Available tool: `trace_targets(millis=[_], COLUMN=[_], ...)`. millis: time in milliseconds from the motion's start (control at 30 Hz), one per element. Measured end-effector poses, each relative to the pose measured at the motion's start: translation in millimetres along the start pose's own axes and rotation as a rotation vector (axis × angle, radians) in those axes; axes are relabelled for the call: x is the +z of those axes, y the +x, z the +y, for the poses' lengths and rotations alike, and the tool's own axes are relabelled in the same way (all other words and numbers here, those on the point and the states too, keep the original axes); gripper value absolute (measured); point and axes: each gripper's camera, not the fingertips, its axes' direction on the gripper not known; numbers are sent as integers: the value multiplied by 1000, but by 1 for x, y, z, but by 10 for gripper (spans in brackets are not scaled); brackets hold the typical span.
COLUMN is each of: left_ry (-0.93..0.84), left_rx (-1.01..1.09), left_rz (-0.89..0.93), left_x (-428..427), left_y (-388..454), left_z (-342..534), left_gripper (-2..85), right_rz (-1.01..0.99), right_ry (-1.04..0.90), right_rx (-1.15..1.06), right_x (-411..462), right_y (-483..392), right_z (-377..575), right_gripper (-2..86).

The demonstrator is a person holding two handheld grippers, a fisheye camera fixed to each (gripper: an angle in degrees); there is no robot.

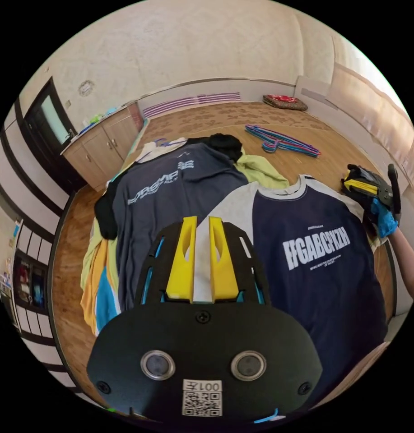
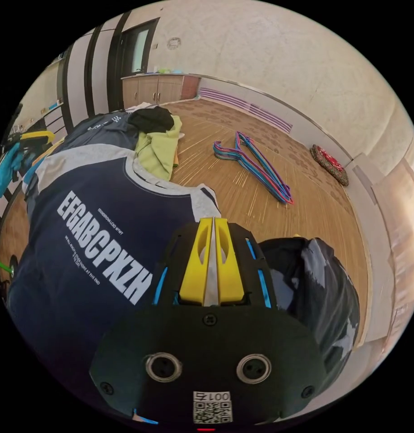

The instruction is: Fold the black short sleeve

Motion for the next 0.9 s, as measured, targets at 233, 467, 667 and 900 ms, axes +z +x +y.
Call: trace_targets(millis=[233, 467, 667, 900], left_ry=[-96, -69, -83, -91], left_rx=[-153, -210, -90, 85], left_rz=[-13, 122, 112, 12], left_x=[4, 30, 28, -17], left_y=[-40, -60, -62, -71], left_z=[72, 101, 99, 72], left_gripper=[70, 51, -12, -15], right_rz=[-150, -250, -248, -178], right_ry=[43, 82, 34, -23], right_rx=[-3, -28, 42, 88], right_x=[-42, -76, -91, -102], right_y=[-15, -37, -32, -24], right_z=[52, 100, 142, 178], right_gripper=[7, 6, 7, 8])
